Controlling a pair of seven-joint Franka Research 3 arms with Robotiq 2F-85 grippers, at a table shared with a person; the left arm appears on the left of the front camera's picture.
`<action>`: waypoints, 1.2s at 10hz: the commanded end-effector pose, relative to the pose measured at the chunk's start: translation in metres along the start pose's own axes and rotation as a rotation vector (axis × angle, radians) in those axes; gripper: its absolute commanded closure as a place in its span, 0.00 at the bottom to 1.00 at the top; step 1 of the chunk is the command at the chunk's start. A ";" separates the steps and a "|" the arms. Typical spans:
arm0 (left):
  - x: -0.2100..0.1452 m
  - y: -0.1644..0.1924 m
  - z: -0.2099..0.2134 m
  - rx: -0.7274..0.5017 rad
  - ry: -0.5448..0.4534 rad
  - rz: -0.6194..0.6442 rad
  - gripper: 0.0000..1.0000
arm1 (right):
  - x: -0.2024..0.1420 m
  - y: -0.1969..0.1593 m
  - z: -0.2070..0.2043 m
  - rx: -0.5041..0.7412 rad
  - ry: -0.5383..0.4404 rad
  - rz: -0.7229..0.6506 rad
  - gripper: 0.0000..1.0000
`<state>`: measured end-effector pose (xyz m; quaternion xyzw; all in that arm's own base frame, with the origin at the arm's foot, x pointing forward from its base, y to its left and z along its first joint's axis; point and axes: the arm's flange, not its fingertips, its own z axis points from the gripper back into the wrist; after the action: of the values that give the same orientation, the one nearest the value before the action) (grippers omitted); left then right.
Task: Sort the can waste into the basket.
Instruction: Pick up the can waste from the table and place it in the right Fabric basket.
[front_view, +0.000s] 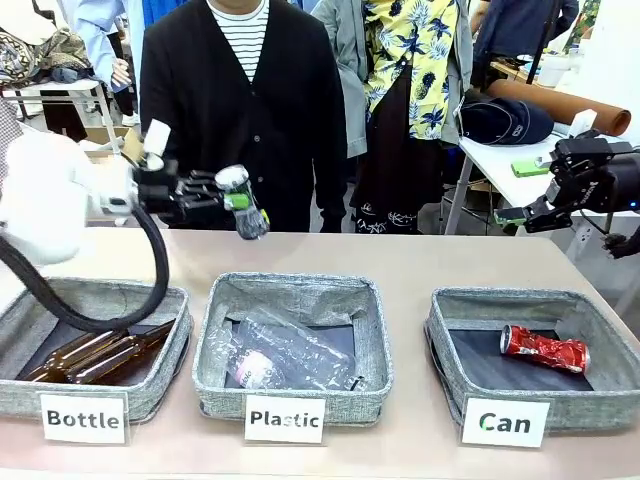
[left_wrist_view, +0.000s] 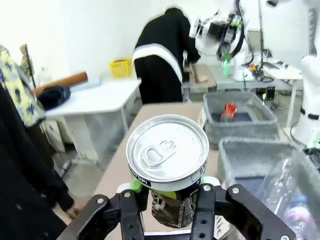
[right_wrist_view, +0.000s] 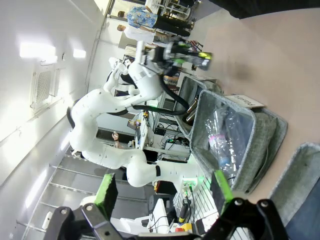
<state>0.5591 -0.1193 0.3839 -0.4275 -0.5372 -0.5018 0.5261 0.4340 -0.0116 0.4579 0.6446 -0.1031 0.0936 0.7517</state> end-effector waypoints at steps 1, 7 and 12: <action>0.041 -0.037 0.033 -0.035 0.009 0.056 1.00 | 0.002 0.002 0.001 0.017 -0.003 0.015 0.00; 0.065 -0.121 0.100 -0.156 0.129 0.278 0.92 | 0.002 0.002 0.001 0.017 -0.003 0.015 0.00; 0.108 -0.156 -0.026 -0.164 0.336 0.056 0.59 | -0.034 0.084 0.026 -0.372 0.186 0.061 0.00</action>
<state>0.4069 -0.0955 0.4576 -0.4451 -0.3829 -0.5438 0.5997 0.4101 -0.0182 0.4898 0.5722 -0.0871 0.1342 0.8044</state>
